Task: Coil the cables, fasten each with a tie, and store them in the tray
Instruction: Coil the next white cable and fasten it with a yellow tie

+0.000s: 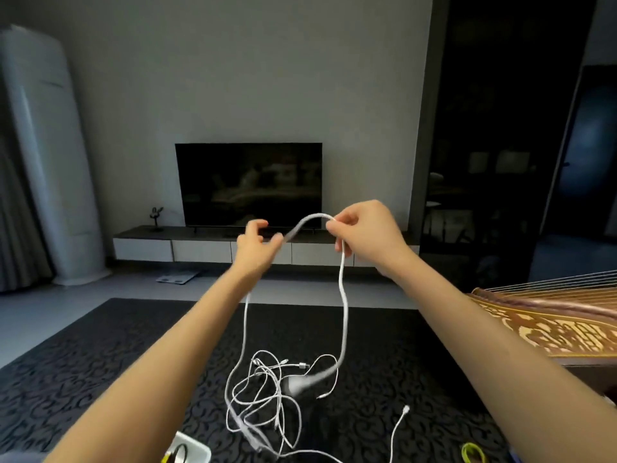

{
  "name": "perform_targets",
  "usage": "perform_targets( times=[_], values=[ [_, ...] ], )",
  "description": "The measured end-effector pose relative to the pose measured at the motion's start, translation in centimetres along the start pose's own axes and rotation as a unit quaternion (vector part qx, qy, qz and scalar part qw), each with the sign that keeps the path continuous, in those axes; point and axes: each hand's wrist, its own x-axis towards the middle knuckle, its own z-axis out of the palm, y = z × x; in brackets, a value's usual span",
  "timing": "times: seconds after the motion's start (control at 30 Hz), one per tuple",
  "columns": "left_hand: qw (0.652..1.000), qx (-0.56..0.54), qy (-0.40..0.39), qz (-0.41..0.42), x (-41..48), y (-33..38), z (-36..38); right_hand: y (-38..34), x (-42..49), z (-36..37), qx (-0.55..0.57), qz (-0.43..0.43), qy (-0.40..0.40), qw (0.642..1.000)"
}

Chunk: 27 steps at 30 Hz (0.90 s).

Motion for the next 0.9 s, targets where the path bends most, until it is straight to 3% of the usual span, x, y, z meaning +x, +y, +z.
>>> perform_targets(
  times=[0.07,0.1,0.17,0.2,0.27,0.3,0.37,0.4,0.43,0.47,0.53,0.6,0.63,0.7,0.8,0.9],
  values=[
    [0.990,0.138,0.025,0.027,-2.4,-0.3,1.3,1.1,-1.0,0.5,0.066,0.095,-0.017,0.993],
    [0.986,0.151,0.039,0.053,-4.0,-0.1,1.8,1.6,-1.3,0.8,0.108,0.144,-0.020,0.983],
    [0.999,0.035,-0.015,0.037,-7.3,0.3,2.2,2.6,-2.0,1.7,0.230,0.247,-0.011,0.941],
    [0.993,-0.073,-0.090,-0.015,-9.2,0.6,2.2,3.1,-2.4,2.1,0.299,0.293,-0.006,0.908],
    [0.933,-0.236,-0.253,-0.098,-12.5,0.7,1.8,3.9,-3.1,2.5,0.431,0.374,0.012,0.821],
    [0.917,-0.261,-0.289,-0.093,-13.9,0.3,1.5,4.3,-3.3,2.7,0.487,0.406,0.024,0.773],
    [0.919,-0.280,-0.273,-0.045,-15.8,-0.7,1.0,4.9,-4.2,3.0,0.555,0.456,0.051,0.694],
    [0.919,-0.308,-0.245,-0.025,-16.2,-1.1,0.7,5.0,-5.0,3.2,0.555,0.465,0.036,0.689],
    [0.914,-0.342,-0.216,-0.014,-16.4,-1.3,0.3,5.2,-6.1,3.5,0.523,0.465,-0.005,0.714],
    [0.915,-0.358,-0.187,0.001,-16.3,-1.3,-0.2,5.5,-7.1,3.7,0.445,0.449,-0.067,0.772],
    [0.930,-0.329,-0.160,0.020,-15.9,-1.2,-1.3,5.9,-9.6,4.4,0.168,0.356,-0.170,0.903],
    [0.938,-0.291,-0.187,0.028,-15.6,-1.1,-1.9,6.3,-11.5,4.9,-0.109,0.189,-0.121,0.968],
    [0.936,-0.281,-0.209,0.023,-15.7,-0.9,-2.1,6.1,-12.1,5.1,-0.155,0.101,-0.062,0.981],
    [0.926,-0.298,-0.232,0.008,-15.7,-0.6,-2.5,5.3,-13.2,5.5,-0.049,-0.003,-0.044,0.998],
    [0.912,-0.349,-0.215,-0.023,-15.4,-0.3,-3.1,3.9,-14.5,6.7,0.160,0.006,-0.131,0.978],
    [0.916,-0.354,-0.188,-0.027,-15.4,-0.8,-3.1,2.7,-15.6,7.8,0.270,0.030,-0.112,0.956]
  ],
)
